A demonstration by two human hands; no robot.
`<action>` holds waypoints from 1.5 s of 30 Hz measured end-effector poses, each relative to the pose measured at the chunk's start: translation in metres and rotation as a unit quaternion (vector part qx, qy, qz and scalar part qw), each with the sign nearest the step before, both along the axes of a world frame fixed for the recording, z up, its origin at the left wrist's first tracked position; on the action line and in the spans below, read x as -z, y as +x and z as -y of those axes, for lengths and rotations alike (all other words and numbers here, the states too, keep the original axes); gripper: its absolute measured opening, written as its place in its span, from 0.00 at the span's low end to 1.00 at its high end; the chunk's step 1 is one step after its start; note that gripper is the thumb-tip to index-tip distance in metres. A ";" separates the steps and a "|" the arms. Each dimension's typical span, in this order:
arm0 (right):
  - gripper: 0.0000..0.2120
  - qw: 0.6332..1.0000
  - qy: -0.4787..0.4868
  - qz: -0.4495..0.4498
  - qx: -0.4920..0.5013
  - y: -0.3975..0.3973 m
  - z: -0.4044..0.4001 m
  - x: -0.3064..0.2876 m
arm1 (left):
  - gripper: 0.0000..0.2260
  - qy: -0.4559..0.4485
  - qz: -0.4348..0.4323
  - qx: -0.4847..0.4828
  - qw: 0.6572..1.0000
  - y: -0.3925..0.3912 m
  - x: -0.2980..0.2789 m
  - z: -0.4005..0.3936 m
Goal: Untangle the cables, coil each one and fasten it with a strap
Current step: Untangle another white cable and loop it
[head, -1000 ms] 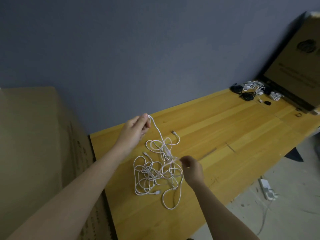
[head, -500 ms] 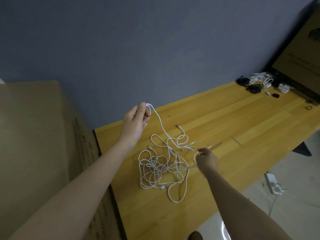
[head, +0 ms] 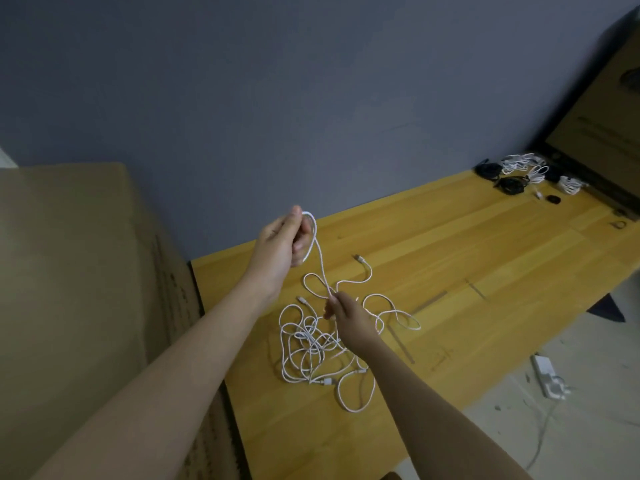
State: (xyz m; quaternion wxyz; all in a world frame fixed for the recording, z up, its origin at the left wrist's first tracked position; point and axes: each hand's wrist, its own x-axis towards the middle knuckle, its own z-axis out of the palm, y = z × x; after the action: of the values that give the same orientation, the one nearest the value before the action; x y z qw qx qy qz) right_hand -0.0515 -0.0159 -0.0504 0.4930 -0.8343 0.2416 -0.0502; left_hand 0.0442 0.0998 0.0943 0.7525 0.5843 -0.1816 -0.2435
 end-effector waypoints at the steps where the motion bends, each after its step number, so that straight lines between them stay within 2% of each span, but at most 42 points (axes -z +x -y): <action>1: 0.13 1.000 -0.009 -0.013 0.012 -0.004 0.002 0.008 | 0.16 -0.003 -0.009 -0.007 1.000 0.001 0.000 -0.001; 4: 0.13 0.998 -0.029 -0.012 0.059 -0.010 0.003 0.013 | 0.16 0.003 -0.001 -0.003 1.000 0.004 0.004 -0.004; 6: 0.11 0.994 -0.068 0.031 0.082 -0.009 0.001 0.009 | 0.13 0.003 0.015 0.003 1.000 0.003 0.005 -0.004; 9: 0.10 0.964 -0.225 0.132 0.049 -0.010 -0.005 -0.004 | 0.11 0.014 0.024 -0.019 0.999 0.003 0.006 -0.002; 12: 0.10 0.898 -0.387 0.204 -0.048 -0.016 -0.011 -0.015 | 0.12 0.078 0.122 -0.025 0.989 0.002 0.014 0.001; 16: 0.09 0.863 -0.428 0.255 -0.082 -0.033 -0.015 -0.037 | 0.07 0.214 0.288 0.032 0.933 0.005 0.029 -0.003; 21: 0.07 0.858 -0.386 0.331 -0.070 -0.034 -0.006 -0.067 | 0.06 0.363 0.367 0.158 0.842 -0.003 0.033 -0.007; 23: 0.07 0.874 -0.345 0.341 -0.037 -0.027 0.001 -0.075 | 0.10 0.382 0.362 0.190 0.829 -0.008 0.027 -0.006; 26: 0.10 0.915 -0.248 0.315 0.046 -0.019 0.011 -0.075 | 0.19 0.369 0.318 0.208 0.848 -0.015 0.017 -0.003; 30: 0.08 0.946 -0.179 0.266 0.048 -0.020 0.022 -0.061 | 0.18 0.343 0.332 0.224 0.850 -0.018 0.016 0.000; 34: 0.03 0.963 -0.079 0.242 0.083 -0.025 0.024 -0.049 | 0.16 0.313 0.307 0.167 0.883 -0.011 0.017 0.000; 37: 0.06 0.959 0.030 0.239 0.148 -0.027 0.019 -0.049 | 0.15 0.300 0.296 0.114 0.899 -0.006 0.016 -0.002; 42: 0.07 0.943 0.069 0.240 0.220 -0.022 0.020 -0.042 | 0.15 0.281 0.267 0.020 0.922 -0.003 0.018 -0.004; 45: 0.10 0.959 0.017 0.193 0.208 -0.022 0.029 -0.032 | 0.14 0.275 0.262 -0.008 0.925 -0.003 0.019 -0.003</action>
State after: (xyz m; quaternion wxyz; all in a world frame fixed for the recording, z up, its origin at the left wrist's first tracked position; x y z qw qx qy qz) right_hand -0.0737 -0.0445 -0.0179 0.5232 -0.7314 0.3109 -0.3077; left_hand 0.0408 0.1029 0.0749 0.4899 0.8127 -0.2935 -0.1157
